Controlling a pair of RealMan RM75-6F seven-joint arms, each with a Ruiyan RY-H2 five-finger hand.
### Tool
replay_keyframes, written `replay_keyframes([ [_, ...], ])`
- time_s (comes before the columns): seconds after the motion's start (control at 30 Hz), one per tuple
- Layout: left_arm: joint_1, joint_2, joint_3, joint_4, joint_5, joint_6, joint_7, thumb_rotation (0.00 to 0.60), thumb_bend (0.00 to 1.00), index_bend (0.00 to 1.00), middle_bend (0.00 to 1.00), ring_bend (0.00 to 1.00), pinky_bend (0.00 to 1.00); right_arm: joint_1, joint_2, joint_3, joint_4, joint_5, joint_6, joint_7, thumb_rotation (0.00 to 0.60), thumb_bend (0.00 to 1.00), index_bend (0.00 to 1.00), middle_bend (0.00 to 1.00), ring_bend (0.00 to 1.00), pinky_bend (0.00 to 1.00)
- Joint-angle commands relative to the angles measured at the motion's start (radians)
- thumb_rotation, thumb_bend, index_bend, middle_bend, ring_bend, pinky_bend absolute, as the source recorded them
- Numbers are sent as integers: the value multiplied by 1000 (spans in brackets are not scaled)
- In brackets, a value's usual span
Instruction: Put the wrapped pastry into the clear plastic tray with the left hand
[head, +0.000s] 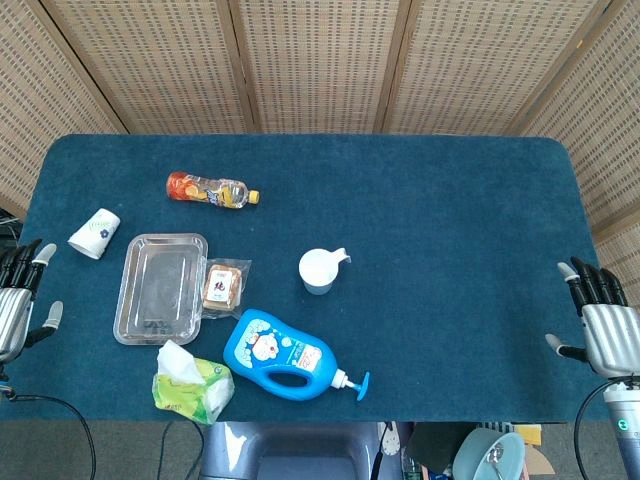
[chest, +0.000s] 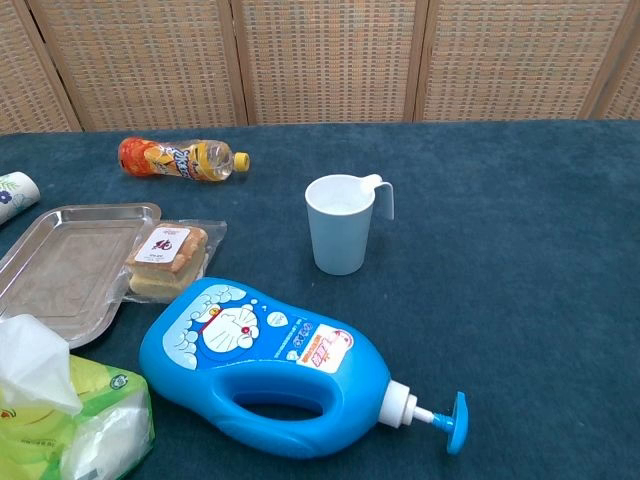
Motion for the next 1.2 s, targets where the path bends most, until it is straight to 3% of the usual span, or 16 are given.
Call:
replay_keyframes([
  [0.03, -3, 1, -1, 0, -2, -5, 1, 600, 467, 0, 0, 0, 0, -2, 0, 1, 2, 4, 2, 2, 600, 181, 0, 0, 0, 0],
  [0.63, -18, 21, 8, -31, 7, -34, 14, 600, 472, 0, 0, 0, 0, -22, 2, -9, -8, -14, 38, -7, 600, 181, 0, 0, 0, 0],
  [1.2, -229, 78, -58, -107, -203, -427, -79, 600, 485, 0, 0, 0, 0, 6, -18, 6, 86, 9, -14, 85, 600, 181, 0, 0, 0, 0],
])
